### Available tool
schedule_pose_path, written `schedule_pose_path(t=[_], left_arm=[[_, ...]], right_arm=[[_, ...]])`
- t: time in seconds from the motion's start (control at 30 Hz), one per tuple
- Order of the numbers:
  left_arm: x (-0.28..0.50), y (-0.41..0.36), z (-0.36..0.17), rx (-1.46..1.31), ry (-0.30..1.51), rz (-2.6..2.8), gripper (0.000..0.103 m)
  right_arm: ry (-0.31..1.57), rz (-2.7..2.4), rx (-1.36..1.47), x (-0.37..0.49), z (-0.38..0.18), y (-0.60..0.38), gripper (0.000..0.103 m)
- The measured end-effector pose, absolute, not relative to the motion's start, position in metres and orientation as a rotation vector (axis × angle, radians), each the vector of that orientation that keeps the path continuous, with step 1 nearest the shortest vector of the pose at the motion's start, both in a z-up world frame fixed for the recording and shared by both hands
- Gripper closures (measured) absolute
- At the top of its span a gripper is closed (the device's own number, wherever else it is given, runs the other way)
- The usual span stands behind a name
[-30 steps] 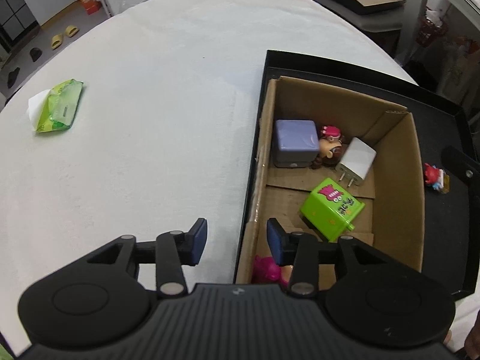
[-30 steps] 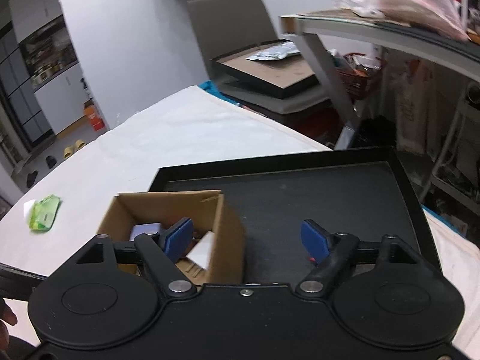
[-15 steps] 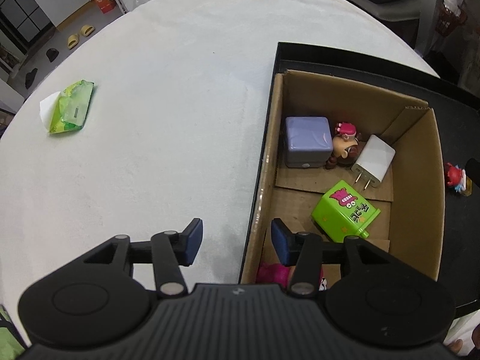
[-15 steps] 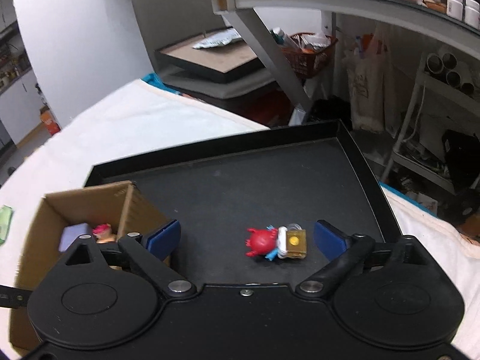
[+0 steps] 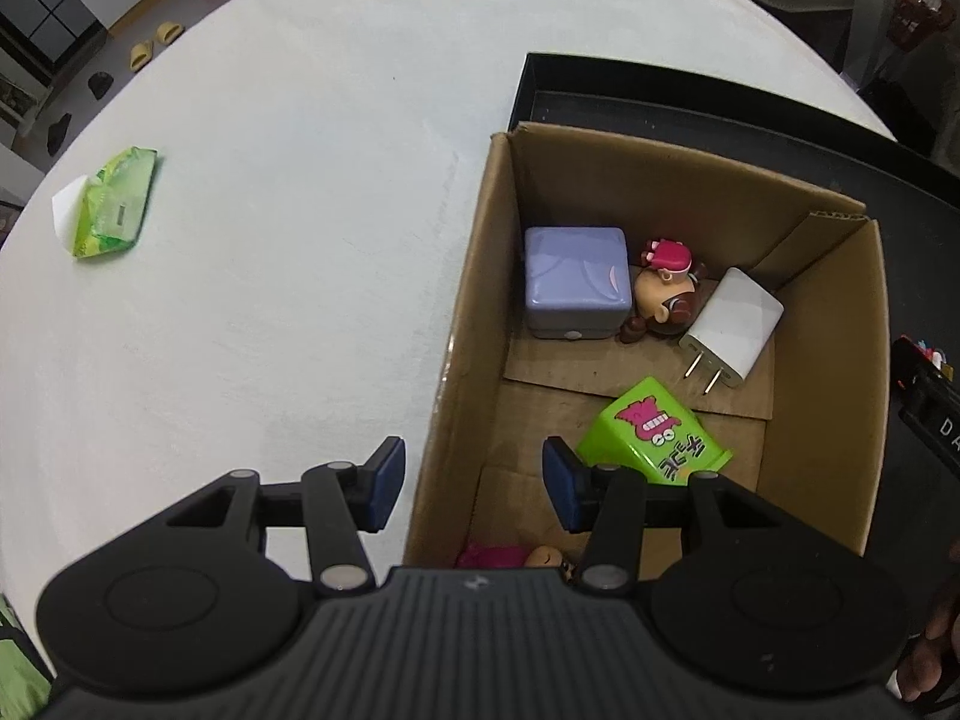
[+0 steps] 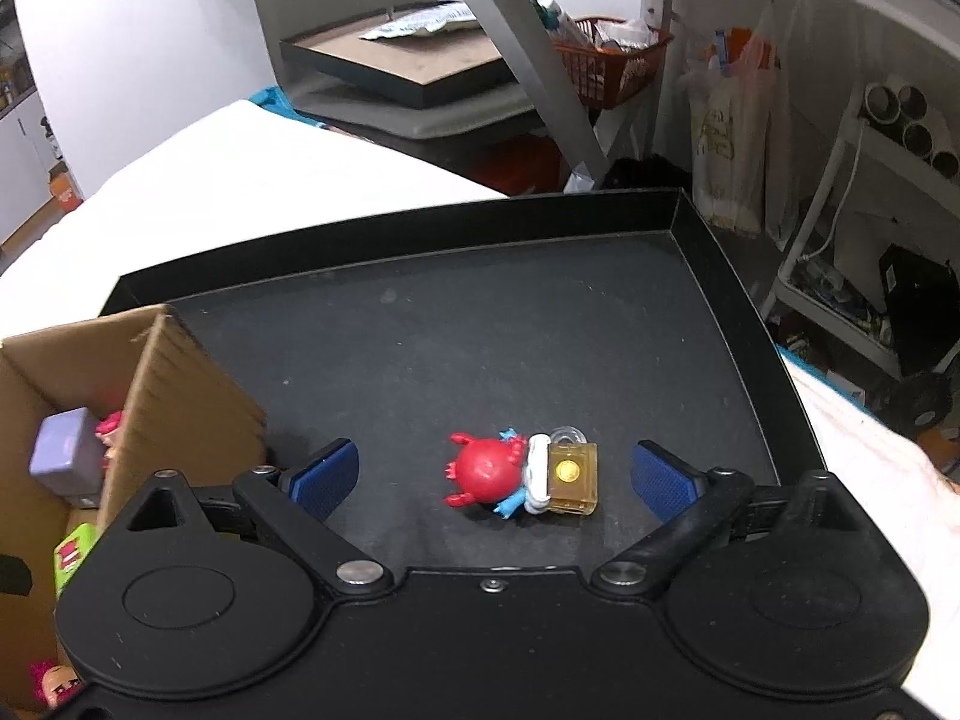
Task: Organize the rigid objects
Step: 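Move the right gripper to the red figure with charm and grasp it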
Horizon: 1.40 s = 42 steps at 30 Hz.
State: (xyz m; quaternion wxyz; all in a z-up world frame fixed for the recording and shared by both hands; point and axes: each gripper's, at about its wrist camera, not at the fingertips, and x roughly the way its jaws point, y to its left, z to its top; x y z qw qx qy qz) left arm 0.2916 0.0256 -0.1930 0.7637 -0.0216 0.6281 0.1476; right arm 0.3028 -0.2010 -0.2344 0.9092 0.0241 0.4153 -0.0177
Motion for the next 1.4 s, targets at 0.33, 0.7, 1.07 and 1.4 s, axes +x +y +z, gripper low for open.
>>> schedule_pose_path(t=[0.33, 0.7, 1.07, 1.4], left_arm=[[0.301, 0.023, -0.204, -0.043, 1.410, 0.341, 0.054], [0.303, 0.022, -0.199, -0.030, 1.401, 0.329, 0.054], [0.289, 0.024, -0.196, -0.053, 1.380, 0.308, 0.054], [0.269, 0.037, -0.186, -0.109, 1.355, 0.310, 0.054]], right_arm=[[0.896, -0.064, 0.112, 0.324, -0.250, -0.211, 0.005], [0.903, -0.066, 0.058, 0.332, -0.259, -0.209, 0.044], [0.859, -0.017, 0.124, 0.311, -0.234, -0.212, 0.045], [0.792, 0.024, 0.049, 0.278, -0.210, -0.208, 0.045]])
